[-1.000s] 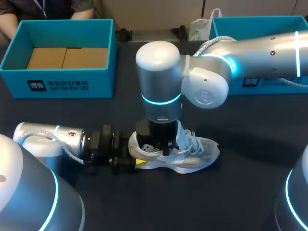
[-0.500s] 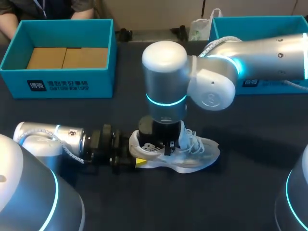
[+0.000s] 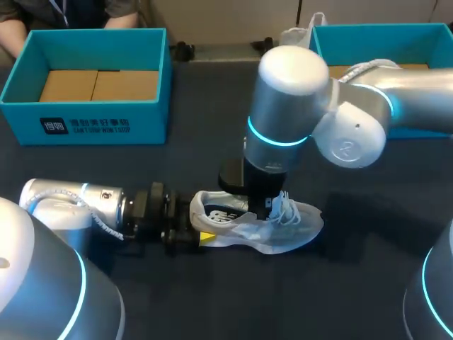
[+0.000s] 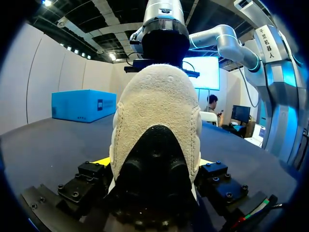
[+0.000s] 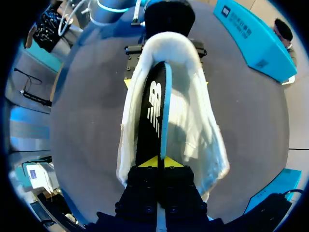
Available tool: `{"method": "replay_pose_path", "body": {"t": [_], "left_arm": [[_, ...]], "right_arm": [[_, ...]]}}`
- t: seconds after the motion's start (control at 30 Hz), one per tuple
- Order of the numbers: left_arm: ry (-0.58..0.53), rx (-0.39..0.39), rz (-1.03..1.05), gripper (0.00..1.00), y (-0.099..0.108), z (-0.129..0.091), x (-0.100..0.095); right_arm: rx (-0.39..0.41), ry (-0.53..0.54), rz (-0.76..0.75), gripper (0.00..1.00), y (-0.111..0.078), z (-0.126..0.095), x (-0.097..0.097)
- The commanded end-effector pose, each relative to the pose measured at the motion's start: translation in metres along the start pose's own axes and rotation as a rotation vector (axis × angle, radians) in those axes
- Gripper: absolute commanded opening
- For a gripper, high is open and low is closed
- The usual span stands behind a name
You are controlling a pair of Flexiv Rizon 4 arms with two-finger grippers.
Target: Take the shoe out of the shoebox, open the shoe tongue, remove and reinsert the insole, then place the shoe into the shoebox
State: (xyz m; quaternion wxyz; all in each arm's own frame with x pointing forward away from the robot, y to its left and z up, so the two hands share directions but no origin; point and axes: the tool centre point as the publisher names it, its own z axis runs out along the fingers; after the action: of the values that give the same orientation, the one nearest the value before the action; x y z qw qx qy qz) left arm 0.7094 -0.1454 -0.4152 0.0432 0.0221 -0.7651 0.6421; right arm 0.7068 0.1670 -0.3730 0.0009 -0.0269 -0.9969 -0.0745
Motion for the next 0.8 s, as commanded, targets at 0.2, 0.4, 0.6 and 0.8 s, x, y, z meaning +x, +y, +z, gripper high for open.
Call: {"method": "replay_pose_path", "body": {"t": [0.2,0.4,0.6,0.8], "left_arm": [[-0.002,-0.001,0.000,0.00,0.000,0.001,-0.001],[-0.002,-0.001,0.000,0.00,0.000,0.001,-0.001],[-0.002,-0.001,0.000,0.00,0.000,0.001,-0.001],[-0.002,-0.001,0.000,0.00,0.000,0.001,-0.001]], "right_arm": [[-0.173,-0.019,-0.037,0.00,-0.016,-0.014,-0.005],[-0.207,-0.032,-0.112,0.00,-0.001,-0.025,-0.006],[-0.207,-0.009,-0.215,0.00,0.023,-0.029,-0.005],[-0.186,-0.001,-0.281,0.00,0.030,-0.036,-0.003]]}}
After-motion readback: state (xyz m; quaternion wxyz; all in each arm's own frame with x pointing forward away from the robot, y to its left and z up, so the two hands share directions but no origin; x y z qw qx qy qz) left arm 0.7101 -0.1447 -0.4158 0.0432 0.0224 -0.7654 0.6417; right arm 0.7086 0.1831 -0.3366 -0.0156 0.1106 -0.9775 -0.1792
